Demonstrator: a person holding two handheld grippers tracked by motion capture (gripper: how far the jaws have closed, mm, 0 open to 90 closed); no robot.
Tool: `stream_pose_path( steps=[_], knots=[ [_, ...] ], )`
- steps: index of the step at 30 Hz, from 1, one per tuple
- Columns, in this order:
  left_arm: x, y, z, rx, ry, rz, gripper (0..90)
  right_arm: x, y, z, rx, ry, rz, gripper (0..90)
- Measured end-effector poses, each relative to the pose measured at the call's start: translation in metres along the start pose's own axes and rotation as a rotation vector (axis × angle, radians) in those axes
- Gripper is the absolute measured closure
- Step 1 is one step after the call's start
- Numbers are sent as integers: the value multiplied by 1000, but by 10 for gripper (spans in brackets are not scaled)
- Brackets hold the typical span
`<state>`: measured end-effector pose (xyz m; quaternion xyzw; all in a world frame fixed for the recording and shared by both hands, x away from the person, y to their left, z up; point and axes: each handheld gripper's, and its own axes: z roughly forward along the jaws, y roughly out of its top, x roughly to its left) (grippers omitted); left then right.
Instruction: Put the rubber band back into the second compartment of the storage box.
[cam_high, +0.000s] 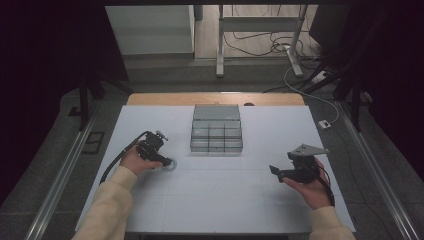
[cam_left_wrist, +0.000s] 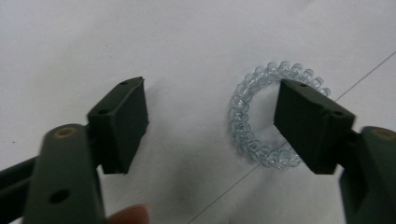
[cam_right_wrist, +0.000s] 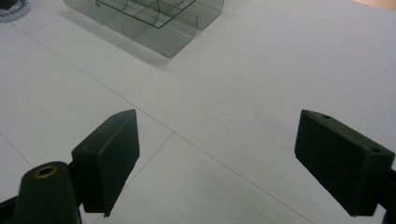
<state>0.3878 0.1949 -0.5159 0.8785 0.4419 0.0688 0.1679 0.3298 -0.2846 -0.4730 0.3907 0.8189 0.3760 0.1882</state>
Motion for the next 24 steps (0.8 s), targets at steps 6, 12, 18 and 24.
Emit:
stream_pose_path(
  steps=[6, 12, 18, 24],
  knots=[
    [-3, 0, 0, 12, -28, 37, 436, 0, 0, 0, -1, -1, 0, 140],
    [-3, -1, -2, 6, -56, 46, 576, 0, 0, 0, -1, -2, -1, 140],
    [-3, -1, -2, 5, -80, 59, 744, 0, 0, 0, 1, -2, -1, 140],
    [-2, -2, -2, 4, -93, 63, 810, 0, -1, 0, 3, -4, -3, 141]
  ],
)
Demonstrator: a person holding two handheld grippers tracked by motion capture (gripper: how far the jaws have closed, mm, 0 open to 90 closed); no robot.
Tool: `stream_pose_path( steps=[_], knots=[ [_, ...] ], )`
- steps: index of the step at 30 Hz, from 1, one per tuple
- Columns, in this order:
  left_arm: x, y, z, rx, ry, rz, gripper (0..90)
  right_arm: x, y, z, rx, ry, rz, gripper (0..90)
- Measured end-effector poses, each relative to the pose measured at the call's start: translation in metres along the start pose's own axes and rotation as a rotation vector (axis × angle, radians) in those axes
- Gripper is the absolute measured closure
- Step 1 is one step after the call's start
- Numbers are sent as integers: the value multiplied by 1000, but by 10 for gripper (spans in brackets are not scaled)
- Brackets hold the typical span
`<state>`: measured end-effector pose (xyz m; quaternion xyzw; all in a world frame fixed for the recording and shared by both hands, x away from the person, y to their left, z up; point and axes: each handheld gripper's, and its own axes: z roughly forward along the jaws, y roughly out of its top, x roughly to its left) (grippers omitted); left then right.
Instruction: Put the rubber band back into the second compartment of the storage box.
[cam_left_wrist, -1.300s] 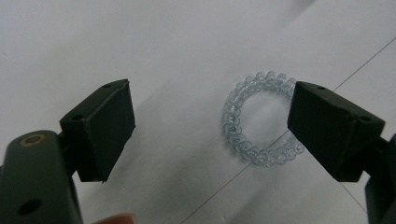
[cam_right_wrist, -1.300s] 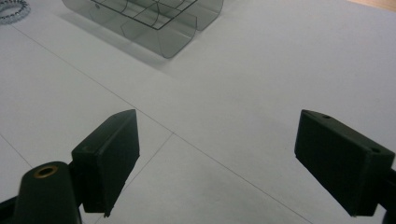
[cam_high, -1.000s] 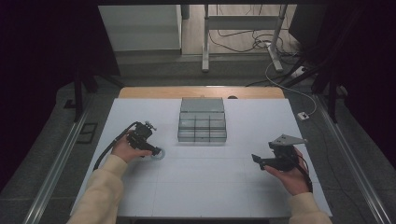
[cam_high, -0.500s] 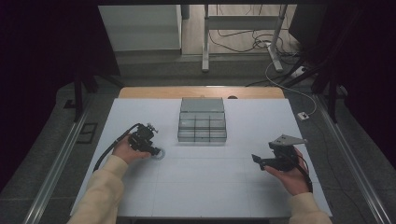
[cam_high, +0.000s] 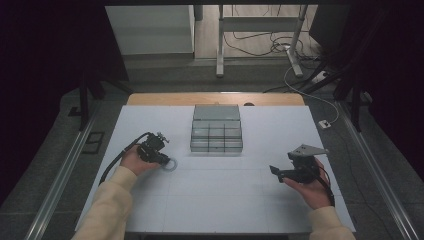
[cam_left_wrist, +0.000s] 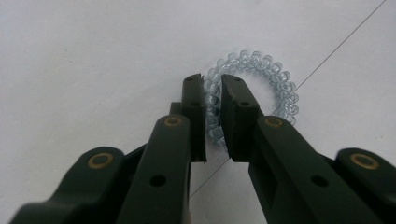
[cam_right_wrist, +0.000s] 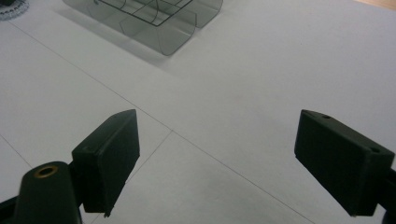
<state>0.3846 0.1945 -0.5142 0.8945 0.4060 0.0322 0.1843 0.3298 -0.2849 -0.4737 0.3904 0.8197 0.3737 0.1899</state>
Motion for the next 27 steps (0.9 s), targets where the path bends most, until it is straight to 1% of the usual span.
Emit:
stream_pose_path(
  steps=[5, 6, 9, 10, 13, 16, 17, 18, 19, 20, 21, 23, 27],
  knots=[
    [0, 0, 0, -1, -5, 1, 817, 0, 0, 0, 0, -2, -1, 141],
    [-1, 0, -1, -4, -16, 2, 818, 0, 0, 0, 1, -2, 0, 141],
    [-1, 1, -1, -5, -21, 3, 818, 0, 0, 0, 0, -2, 0, 141],
    [-1, 1, -3, -15, -23, 5, 819, 0, 0, 0, 0, -3, 0, 142],
    [-1, 1, -5, -24, -31, 4, 819, 0, 0, 0, -1, -3, -1, 141],
    [-1, 2, -12, -48, -36, -3, 819, 0, 0, -1, -1, -4, 0, 142],
    [-1, 2, -12, -48, -36, -3, 819, 0, 0, -1, -1, -4, 0, 142],
    [-2, 2, -15, -63, -39, -6, 819, 0, 0, -1, -1, -5, 0, 142],
    [-2, 2, -15, -63, -39, -6, 819, 0, 0, -1, -1, -5, 0, 142],
    [-2, 2, -20, -78, -39, -7, 819, 0, 0, -1, -1, -5, 2, 142],
    [-2, 2, -20, -78, -39, -7, 819, 0, 0, -1, -1, -5, 2, 142],
    [-2, 2, -26, -91, -40, -10, 819, 0, 0, -1, -2, -5, 2, 142],
    [-3, 2, -37, -130, -41, -15, 819, 0, 0, -1, -2, -5, 2, 142]
  ],
)
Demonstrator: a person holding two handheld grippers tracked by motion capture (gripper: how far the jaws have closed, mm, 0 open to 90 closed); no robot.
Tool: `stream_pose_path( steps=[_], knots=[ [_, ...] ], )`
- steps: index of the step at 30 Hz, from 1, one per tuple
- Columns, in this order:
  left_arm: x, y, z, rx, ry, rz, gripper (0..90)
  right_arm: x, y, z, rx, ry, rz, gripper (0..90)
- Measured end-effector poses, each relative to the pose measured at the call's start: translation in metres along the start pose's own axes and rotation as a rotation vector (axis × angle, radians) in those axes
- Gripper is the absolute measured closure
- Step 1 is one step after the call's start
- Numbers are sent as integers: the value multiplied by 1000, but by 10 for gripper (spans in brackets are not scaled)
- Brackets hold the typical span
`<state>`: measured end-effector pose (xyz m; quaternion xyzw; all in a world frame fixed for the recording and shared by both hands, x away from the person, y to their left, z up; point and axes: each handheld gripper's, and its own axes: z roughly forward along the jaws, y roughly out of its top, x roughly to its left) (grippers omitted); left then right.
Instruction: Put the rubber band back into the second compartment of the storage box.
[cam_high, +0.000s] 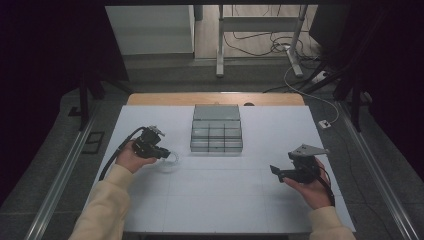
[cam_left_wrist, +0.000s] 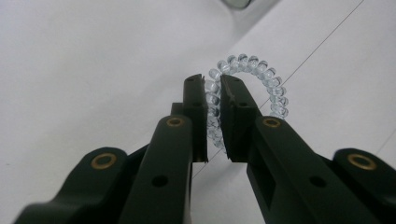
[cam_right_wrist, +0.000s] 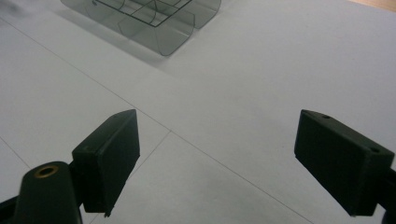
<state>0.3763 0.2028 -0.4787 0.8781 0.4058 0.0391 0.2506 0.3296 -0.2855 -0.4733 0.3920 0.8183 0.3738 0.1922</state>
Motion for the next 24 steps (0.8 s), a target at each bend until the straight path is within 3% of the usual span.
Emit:
stream_pose_path(
  steps=[7, 12, 24],
  knots=[
    [0, 1, -24, -84, -19, -15, 819, 0, 0, 0, 1, 0, 1, 141],
    [1, 0, -35, -124, -29, -37, 819, 0, 0, 0, 1, 0, -2, 142],
    [-1, 1, -64, -217, -25, -46, 819, 0, 0, 0, 5, -3, -6, 142]
  ],
)
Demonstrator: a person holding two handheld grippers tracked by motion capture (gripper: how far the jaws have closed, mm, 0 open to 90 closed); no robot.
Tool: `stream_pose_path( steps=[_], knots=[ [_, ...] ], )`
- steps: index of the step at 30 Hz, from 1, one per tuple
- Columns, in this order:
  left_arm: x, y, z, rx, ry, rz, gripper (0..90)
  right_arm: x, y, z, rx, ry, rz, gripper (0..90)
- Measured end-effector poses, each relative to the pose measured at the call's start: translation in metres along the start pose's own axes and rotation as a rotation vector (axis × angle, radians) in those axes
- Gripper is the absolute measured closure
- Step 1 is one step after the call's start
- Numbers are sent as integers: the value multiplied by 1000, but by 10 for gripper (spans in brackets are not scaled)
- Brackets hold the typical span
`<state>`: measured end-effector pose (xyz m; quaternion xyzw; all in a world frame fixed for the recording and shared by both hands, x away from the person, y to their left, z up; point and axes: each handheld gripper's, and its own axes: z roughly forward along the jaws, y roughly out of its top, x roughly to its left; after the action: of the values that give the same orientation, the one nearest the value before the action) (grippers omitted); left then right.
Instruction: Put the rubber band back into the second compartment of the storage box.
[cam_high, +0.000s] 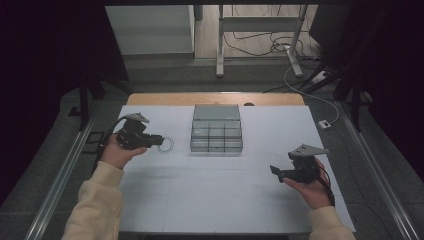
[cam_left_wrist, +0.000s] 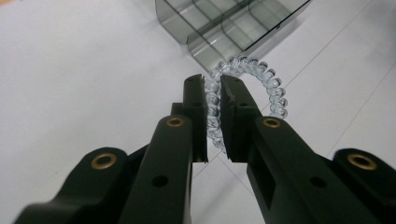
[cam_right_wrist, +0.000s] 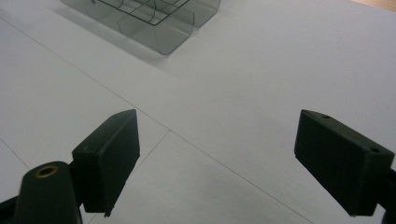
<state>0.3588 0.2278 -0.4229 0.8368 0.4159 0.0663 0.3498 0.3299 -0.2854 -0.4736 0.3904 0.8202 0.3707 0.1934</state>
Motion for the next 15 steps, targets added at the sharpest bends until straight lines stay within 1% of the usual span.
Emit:
stream_pose_path(
  steps=[2, 5, 10, 15],
  knots=[
    [-1, 1, -6, -22, -8, -4, 819, 0, 0, 0, -2, 0, 2, 142],
    [-2, 3, -13, -42, -7, -3, 818, 0, 0, 0, -1, -1, 2, 142],
    [-2, 3, -16, -50, -10, -4, 818, 0, 0, 1, 2, -3, 1, 142],
    [-3, 4, -14, -47, -10, -4, 818, 0, 0, 1, 5, -5, 0, 142]
  ],
)
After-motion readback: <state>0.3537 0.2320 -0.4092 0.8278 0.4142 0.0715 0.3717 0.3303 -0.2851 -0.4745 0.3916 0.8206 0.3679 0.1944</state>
